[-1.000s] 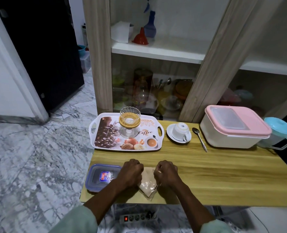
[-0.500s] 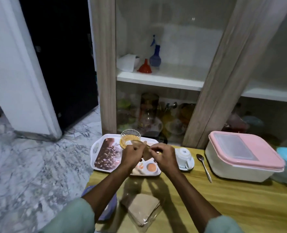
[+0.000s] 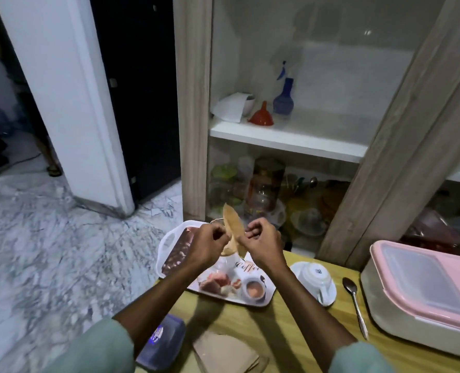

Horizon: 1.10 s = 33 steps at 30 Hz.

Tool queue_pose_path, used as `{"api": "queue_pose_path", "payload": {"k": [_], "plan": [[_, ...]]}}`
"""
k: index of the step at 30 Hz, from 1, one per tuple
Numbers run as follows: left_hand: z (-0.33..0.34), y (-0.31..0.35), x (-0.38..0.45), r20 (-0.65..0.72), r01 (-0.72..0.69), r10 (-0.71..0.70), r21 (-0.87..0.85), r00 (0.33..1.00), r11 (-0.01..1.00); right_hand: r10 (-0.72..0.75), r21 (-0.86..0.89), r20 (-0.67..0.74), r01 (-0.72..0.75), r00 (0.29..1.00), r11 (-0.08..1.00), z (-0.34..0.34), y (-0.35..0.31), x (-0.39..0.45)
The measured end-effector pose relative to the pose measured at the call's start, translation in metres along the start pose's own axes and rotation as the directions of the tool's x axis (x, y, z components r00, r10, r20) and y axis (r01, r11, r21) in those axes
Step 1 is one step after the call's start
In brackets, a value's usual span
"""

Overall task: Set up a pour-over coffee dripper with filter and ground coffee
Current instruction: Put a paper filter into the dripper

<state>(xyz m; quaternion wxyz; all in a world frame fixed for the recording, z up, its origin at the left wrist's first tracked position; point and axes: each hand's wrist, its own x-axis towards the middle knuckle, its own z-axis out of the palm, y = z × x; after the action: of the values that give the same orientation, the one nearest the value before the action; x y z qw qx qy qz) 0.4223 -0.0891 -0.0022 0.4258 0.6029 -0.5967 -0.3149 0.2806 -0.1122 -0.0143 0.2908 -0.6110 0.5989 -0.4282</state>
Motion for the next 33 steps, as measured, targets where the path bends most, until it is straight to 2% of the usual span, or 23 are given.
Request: {"api": "queue_pose_path", "payload": {"k": [3,5,8,13,16,18,21,24,30,33], "plan": [[-0.015,-0.008,0.024,0.092,-0.004,-0.006,0.108,0.996,0.994,0.064,-0.065,0.093,-0.058,0.994,0.996,0.014,-0.010,0.026],[-0.022,-0.011,0.038,0.065,0.017,-0.026,0.138,0.998,0.990,0.077,-0.062,0.073,-0.073,0.994,0.995,0.024,-0.014,0.040],[-0.031,-0.020,0.063,0.062,0.085,-0.091,0.096,0.994,0.992,0.111,-0.081,0.080,-0.104,0.991,0.991,0.043,-0.019,0.051],[-0.041,-0.039,0.110,0.170,0.172,-0.190,0.115,0.967,0.978,0.282,-0.065,-0.057,-0.286,0.958,0.956,0.051,-0.010,0.070],[-0.038,-0.052,0.127,0.304,0.178,-0.208,0.124,0.930,0.976,0.327,-0.029,-0.059,-0.329,0.943,0.944,0.053,-0.002,0.072],[-0.032,-0.064,0.134,0.346,0.171,-0.214,0.151,0.914,0.974,0.349,-0.057,-0.060,-0.352,0.935,0.934,0.058,0.002,0.072],[-0.023,-0.079,0.140,0.363,0.160,-0.230,0.213,0.903,0.964,0.402,-0.127,-0.062,-0.406,0.914,0.905,0.067,0.010,0.075],[-0.014,-0.090,0.147,0.394,0.183,-0.279,0.266,0.876,0.947,0.427,-0.316,-0.068,-0.425,0.902,0.848,0.075,0.016,0.077],[-0.002,-0.094,0.163,0.395,0.246,-0.391,0.369,0.831,0.896,0.551,-0.346,-0.030,-0.526,0.834,0.777,0.085,0.022,0.082],[0.002,-0.096,0.165,0.425,0.221,-0.436,0.468,0.793,0.856,0.584,-0.352,-0.052,-0.562,0.810,0.748,0.090,0.027,0.084]]}}
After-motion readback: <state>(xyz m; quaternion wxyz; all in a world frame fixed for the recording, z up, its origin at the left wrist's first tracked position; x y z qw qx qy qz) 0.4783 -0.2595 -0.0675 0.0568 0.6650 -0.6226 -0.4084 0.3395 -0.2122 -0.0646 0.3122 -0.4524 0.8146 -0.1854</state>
